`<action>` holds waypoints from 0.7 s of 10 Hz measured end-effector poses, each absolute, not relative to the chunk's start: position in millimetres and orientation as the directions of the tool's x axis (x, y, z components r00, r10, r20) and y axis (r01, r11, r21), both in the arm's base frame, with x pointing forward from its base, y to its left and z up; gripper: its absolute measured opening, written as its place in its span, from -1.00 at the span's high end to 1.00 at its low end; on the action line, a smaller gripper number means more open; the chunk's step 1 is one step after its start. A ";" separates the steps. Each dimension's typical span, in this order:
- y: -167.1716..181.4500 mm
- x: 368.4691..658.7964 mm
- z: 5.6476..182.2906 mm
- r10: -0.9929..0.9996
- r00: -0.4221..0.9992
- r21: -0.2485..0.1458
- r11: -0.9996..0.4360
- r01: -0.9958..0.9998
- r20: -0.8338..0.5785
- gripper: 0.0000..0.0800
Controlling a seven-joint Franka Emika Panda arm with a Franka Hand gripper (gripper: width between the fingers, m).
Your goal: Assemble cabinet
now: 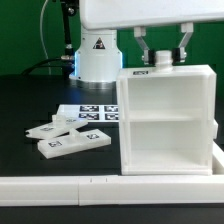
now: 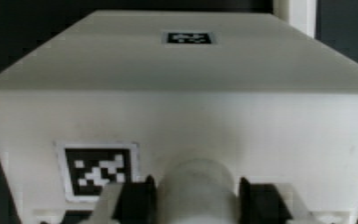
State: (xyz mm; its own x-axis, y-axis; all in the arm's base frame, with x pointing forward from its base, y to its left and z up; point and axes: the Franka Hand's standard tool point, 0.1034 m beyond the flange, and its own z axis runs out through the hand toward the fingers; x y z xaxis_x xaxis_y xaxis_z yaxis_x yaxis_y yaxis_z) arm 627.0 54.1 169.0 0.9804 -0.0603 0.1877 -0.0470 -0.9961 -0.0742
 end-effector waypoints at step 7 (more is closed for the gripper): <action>53.9 621.3 153.0 -0.002 0.989 -0.083 -0.997 0.011 0.145 -0.08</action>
Offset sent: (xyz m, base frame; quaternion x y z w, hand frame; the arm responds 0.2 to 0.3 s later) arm 0.0000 0.0000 0.0000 0.0000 0.0000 0.0000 1.0000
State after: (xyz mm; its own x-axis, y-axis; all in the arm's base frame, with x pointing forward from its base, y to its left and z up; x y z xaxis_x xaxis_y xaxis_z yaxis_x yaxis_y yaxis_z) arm 621.3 53.9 153.0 0.9894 -0.0016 0.1453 0.0106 -0.9965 -0.0829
